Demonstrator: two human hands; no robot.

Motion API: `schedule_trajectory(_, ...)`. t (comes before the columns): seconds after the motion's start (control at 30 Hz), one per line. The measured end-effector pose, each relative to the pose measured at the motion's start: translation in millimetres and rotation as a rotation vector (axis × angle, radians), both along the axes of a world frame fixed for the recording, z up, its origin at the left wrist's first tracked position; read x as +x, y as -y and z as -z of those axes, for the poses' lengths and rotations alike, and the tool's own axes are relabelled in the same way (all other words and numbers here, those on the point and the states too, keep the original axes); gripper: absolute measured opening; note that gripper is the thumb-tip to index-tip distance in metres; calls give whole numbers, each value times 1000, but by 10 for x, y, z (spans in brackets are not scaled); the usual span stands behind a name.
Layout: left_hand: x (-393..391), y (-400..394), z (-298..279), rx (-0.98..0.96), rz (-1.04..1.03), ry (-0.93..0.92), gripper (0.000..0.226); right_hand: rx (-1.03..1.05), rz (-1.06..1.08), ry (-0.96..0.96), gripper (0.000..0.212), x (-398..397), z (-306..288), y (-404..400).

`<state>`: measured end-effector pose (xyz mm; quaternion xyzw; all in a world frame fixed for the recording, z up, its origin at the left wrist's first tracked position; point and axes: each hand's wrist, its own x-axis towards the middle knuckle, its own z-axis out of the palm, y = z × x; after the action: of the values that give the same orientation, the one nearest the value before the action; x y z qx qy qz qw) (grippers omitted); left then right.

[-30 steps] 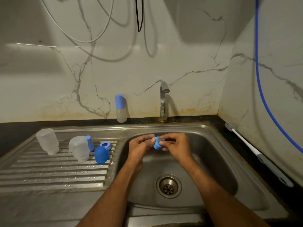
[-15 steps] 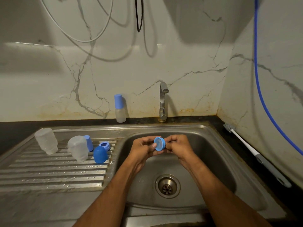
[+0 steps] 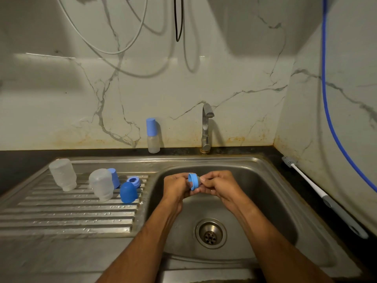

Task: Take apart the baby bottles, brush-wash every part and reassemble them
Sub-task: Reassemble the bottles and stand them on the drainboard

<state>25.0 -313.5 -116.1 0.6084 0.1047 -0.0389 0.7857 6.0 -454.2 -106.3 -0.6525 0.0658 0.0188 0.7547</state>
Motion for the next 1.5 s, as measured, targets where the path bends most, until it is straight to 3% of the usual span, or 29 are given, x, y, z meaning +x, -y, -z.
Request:
schedule_trajectory(0.23,-31,-54,-32,-60,51,-51,27,-222,-113,231,39,-37,8,74)
schedule_trajectory(0.3,-37,-68,-19,52,67,18,24,-264,-81,262,36,-20,38,72)
schedule_trajectory(0.37,-40,-104,-10,204,111,201,21,-284,-57,275,31,-1,58,67)
schedule_trajectory(0.5,-39,-143,-21,280,161,352,23,-255,-11,229,21,35,69,50)
schedule_trajectory(0.73,-6,-11,-19,276,-9,346,23,-89,116,108,9,64,-45,-56)
schedule_trajectory(0.87,-31,6,15,241,-42,285,22,59,71,-8,10,4,-54,-46)
schedule_trajectory(1.0,-37,-49,46,106,36,42,23,-204,-31,106,19,-61,-18,35)
schedule_trajectory(1.17,-24,-51,-53,-34,136,-79,32,-383,-65,254,29,-26,-29,82)
schedule_trajectory(1.27,-14,-58,-38,-67,180,-88,30,-435,-29,300,27,-12,1,108)
schedule_trajectory(1.4,18,-117,21,-124,273,7,24,-660,79,372,21,43,83,88)
schedule_trajectory(1.5,31,-114,38,10,325,73,21,-746,84,422,18,72,121,90)
